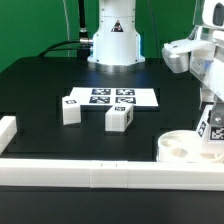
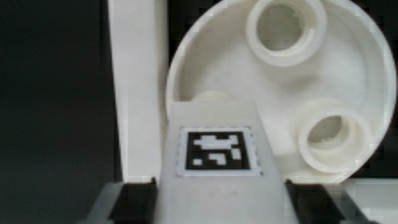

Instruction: Assemble stool

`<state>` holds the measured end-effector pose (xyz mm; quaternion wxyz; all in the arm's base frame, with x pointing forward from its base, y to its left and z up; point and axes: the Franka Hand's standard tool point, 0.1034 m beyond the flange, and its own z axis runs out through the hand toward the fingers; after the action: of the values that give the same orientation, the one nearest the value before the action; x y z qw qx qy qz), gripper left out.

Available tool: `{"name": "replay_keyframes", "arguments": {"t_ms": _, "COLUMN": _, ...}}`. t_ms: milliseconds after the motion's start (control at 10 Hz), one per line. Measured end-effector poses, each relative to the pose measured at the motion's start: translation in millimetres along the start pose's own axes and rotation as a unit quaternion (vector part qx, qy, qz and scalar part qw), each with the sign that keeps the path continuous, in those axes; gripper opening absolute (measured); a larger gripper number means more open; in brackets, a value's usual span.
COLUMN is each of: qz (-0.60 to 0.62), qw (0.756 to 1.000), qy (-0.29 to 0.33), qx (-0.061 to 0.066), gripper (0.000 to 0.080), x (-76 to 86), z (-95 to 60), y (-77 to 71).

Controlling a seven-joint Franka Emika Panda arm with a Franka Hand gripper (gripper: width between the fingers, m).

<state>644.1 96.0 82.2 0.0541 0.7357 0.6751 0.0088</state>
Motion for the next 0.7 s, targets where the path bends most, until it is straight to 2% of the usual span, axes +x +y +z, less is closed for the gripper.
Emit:
{"name": "replay_keyframes", "arguments": {"t_ms": 200, "qz": 0.069, "qw": 0.998, "qy": 0.003, "qx": 0.009, "gripper": 0.034, "x": -1.3, "z": 0.5, "y": -0.6}}
{"name": "replay_keyframes", "arguments": {"t_ms": 400, "qz": 0.157, "qw": 0.987, "qy": 0.007, "qx": 0.027, "gripper": 0.034, "x": -1.6, "z": 0.1, "y": -2.8}}
{"name": "replay_keyframes", "arguments": {"t_ms": 700, "qz": 0.26, "qw": 0.965, "qy": 0.006, "qx": 0.03, "gripper": 0.034, "x": -1.3, "z": 0.1, "y": -3.1}}
